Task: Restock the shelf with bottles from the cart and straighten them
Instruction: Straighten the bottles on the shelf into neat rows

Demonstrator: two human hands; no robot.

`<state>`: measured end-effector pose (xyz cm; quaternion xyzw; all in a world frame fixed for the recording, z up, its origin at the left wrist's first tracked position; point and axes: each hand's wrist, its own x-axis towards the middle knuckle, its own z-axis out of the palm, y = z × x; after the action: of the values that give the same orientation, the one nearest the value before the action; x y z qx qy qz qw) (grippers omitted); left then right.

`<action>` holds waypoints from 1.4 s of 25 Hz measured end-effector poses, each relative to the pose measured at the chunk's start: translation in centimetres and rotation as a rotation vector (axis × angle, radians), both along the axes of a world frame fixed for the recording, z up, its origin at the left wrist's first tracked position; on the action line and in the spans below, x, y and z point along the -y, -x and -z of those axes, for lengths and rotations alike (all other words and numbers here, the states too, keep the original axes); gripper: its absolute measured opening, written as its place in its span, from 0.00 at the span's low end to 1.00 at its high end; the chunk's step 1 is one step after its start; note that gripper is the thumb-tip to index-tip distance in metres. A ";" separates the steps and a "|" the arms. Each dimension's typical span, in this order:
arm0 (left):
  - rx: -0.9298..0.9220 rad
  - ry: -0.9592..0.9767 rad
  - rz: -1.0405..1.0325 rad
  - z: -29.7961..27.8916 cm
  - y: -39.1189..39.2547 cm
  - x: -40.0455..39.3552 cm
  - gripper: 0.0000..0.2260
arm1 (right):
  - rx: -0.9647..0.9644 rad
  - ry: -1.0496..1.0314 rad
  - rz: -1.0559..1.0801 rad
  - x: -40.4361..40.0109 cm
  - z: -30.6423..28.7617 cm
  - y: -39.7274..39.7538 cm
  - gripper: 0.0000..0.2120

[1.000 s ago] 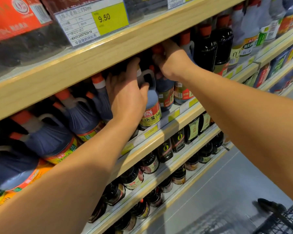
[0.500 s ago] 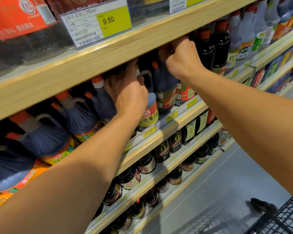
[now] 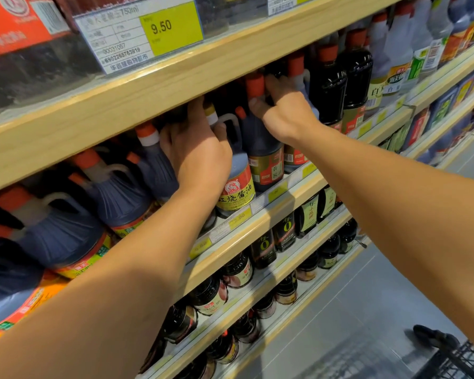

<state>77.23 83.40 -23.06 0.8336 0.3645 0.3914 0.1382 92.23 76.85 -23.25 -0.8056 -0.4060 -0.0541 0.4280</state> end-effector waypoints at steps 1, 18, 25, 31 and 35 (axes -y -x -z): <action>0.008 0.008 -0.008 0.0 -0.1 0.0 0.23 | -0.034 -0.001 -0.033 0.0 -0.3 -0.4 0.18; -0.052 -0.091 0.034 0.6 1.1 -0.5 0.28 | -0.066 0.017 -0.074 -0.5 0.8 0.2 0.24; -0.218 -0.107 0.095 -0.5 3.4 0.7 0.25 | 0.077 -0.057 0.046 4.0 1.4 4.9 0.17; -0.187 -0.147 -0.013 -1.3 9.2 -0.5 0.21 | 0.218 0.032 -0.004 1.9 -0.1 10.2 0.21; -0.182 -0.011 -0.024 -1.5 8.8 -2.8 0.24 | 0.146 0.152 0.077 -0.4 0.2 11.3 0.21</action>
<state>68.45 86.21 -21.59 0.8620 0.3835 0.3176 0.0951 80.96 77.29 -23.48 -0.8446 -0.4078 -0.0981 0.3327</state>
